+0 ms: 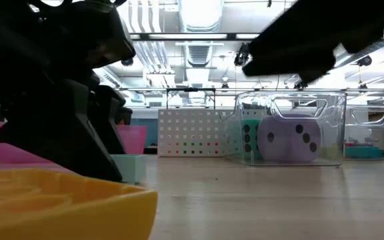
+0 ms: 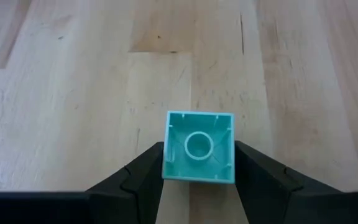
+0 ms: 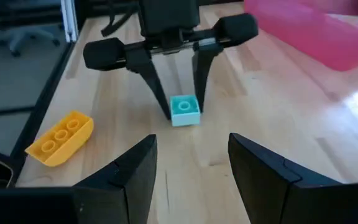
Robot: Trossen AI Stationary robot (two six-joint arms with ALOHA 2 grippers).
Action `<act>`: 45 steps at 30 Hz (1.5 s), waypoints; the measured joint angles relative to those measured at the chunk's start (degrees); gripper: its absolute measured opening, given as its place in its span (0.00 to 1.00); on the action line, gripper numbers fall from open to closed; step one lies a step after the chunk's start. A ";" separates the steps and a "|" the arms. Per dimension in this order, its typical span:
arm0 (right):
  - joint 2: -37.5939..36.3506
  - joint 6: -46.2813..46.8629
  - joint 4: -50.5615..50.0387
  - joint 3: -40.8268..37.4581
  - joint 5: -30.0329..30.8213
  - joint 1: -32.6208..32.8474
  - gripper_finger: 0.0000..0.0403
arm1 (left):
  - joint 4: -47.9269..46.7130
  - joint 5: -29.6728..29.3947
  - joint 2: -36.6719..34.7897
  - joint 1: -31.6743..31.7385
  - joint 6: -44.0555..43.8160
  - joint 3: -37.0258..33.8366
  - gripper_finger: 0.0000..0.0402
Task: Pick & Place Toys
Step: Put the small light blue game piece into the right transparent bin
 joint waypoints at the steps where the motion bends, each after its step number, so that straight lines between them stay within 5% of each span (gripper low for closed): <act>1: 0.96 -0.18 3.36 -1.03 -0.10 -0.18 0.49 | -0.04 -0.02 0.00 0.00 0.17 0.00 0.45; 7: 5.94 -0.54 9.68 -2.13 0.17 -2.17 0.49 | 0.35 -0.15 0.00 0.00 0.16 0.04 0.35; 19: 16.85 -8.17 8.85 8.87 -1.45 -3.84 0.49 | 1.99 -0.30 0.00 0.22 0.33 0.15 0.38; 32: 21.25 1.16 -15.19 22.51 -3.17 -7.03 0.49 | 5.26 -1.06 0.13 0.83 1.68 0.15 0.41; 39: 21.34 -0.32 -16.37 24.45 -4.41 -7.03 0.49 | 6.10 -0.39 0.11 1.27 1.91 0.15 0.35; 45: 21.49 -0.41 -15.82 24.13 -4.57 -7.01 0.49 | 6.47 -0.39 0.11 1.31 1.92 0.17 0.39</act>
